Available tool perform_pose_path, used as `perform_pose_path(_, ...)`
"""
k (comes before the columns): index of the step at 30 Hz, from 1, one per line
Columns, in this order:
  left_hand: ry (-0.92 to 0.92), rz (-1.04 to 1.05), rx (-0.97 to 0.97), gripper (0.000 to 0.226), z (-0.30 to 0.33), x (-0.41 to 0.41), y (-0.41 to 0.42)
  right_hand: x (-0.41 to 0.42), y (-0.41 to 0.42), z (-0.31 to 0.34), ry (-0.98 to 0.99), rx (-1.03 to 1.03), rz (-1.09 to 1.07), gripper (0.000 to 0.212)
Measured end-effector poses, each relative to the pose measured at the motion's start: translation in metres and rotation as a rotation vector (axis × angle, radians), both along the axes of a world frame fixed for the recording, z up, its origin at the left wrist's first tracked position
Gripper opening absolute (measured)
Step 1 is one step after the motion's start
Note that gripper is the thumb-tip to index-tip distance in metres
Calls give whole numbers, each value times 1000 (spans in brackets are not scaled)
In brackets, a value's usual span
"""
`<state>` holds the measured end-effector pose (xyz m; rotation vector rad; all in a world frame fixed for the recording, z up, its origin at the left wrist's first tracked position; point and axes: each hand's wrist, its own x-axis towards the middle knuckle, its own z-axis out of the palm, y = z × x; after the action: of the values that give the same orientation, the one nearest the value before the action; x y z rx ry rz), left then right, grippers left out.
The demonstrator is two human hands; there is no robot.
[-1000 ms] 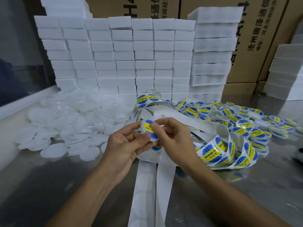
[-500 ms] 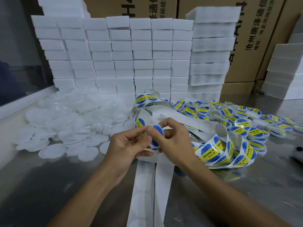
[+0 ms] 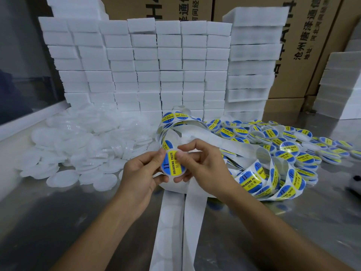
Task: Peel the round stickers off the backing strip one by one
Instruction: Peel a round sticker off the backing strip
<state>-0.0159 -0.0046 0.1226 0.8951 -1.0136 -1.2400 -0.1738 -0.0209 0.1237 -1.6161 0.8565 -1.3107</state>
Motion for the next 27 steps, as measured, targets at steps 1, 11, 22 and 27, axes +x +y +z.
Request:
perform_pose_path(1,-12,-9,-2,24,0,-1,1,-1,-2,-1,6,-15,-33,7)
perform_pose_path(11,-71,19,-47,32,1,3,0,-1,0,-9,535,-534,-177,65)
perform_pose_path(22,-681,526,-146,30,-37,31,-35,-110,-86,24,481,-55,-782,38)
perform_pose_path(27,-707,414,-134,27,-46,31,-39,-134,-102,19,532,74,-962,54)
